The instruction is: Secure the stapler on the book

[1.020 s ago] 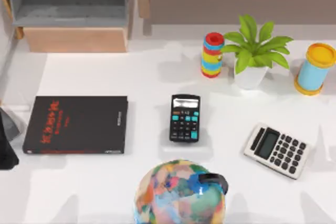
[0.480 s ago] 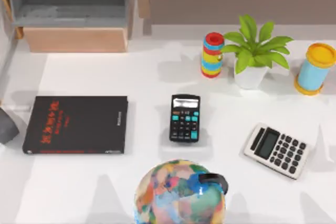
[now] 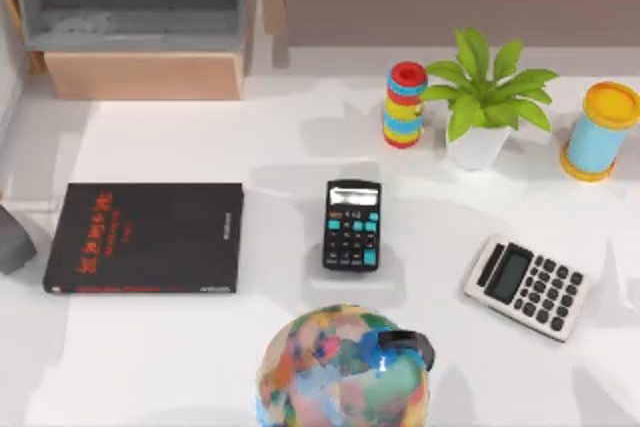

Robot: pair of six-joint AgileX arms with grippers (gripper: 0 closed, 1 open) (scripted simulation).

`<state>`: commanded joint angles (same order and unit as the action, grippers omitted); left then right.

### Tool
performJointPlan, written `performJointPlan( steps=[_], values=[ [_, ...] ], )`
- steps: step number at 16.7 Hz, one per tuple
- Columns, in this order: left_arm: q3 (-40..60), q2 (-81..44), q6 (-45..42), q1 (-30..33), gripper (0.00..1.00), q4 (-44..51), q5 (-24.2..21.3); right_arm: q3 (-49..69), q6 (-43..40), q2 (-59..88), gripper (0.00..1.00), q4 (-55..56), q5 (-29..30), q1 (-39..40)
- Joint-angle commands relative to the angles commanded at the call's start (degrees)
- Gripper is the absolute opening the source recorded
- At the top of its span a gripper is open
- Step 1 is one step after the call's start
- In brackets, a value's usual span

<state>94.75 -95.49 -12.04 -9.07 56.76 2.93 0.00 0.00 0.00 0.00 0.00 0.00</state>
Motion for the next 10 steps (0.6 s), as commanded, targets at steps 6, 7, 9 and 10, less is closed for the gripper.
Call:
performJointPlan(
  steps=[6, 7, 9, 10],
  values=[
    [35.7, -35.5, -3.5, -6.9, 1.00, 19.0, -2.0, 0.0, 0.0, 0.0, 1.00, 0.0, 0.0, 0.0],
    [40.5, -40.2, -4.0, -7.7, 1.00, 21.3, -2.5, 0.0, 0.0, 0.0, 1.00, 0.0, 0.0, 0.0],
    [49.0, -48.1, -4.9, -9.0, 1.00, 25.2, -3.3, 0.0, 0.0, 0.0, 1.00, 0.0, 0.0, 0.0],
    [52.5, -51.3, -5.3, -9.5, 1.00, 26.7, -3.7, 0.0, 0.0, 0.0, 1.00, 0.0, 0.0, 0.0]
  ],
)
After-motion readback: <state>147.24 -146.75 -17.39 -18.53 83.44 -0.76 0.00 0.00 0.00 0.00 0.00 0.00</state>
